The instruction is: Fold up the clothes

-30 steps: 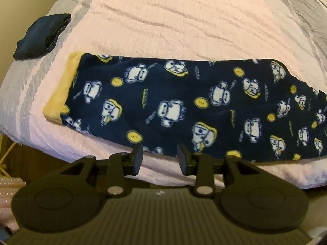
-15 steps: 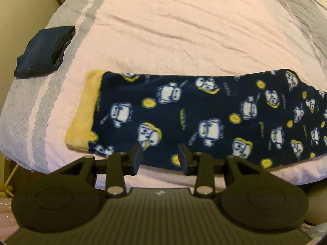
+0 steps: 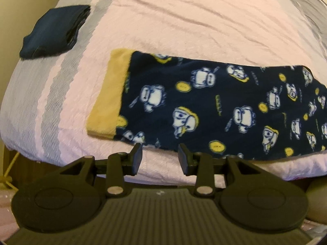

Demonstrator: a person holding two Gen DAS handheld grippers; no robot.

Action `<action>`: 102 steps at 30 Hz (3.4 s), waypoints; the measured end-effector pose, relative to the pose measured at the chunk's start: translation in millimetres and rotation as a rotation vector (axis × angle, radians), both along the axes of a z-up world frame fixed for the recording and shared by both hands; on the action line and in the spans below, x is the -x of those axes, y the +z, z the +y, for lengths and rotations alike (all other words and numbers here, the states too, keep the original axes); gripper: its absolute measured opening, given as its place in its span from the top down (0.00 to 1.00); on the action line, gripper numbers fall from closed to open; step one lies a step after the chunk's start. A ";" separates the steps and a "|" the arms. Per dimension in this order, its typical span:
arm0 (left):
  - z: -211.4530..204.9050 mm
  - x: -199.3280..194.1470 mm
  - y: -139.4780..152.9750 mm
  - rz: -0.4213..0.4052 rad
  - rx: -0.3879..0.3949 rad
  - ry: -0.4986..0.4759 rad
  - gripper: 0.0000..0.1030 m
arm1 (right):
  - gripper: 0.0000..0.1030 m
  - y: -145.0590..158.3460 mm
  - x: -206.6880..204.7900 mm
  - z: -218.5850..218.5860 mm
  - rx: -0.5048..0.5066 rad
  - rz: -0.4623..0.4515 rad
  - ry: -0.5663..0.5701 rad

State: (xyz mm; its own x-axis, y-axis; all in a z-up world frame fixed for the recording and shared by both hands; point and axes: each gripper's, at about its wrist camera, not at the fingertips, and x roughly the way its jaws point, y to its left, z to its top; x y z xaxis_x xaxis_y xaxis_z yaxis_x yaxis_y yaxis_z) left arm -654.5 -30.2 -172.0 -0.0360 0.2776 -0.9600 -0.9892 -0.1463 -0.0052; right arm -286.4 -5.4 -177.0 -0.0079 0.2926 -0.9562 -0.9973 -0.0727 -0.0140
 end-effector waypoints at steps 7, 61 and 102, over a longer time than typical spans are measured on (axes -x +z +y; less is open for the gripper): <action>-35.0 49.4 -20.3 -0.309 -0.077 0.309 0.65 | 0.58 0.4 -25.2 6.7 -0.083 0.085 -0.016; 16.5 -192.7 -63.5 -0.176 -0.517 -0.384 0.87 | 0.58 -74.5 -214.3 -18.0 -0.103 0.181 -0.367; 137.8 -12.5 -60.0 -0.547 -0.103 -0.218 0.82 | 0.87 -83.1 -83.0 8.9 -0.370 0.743 -0.348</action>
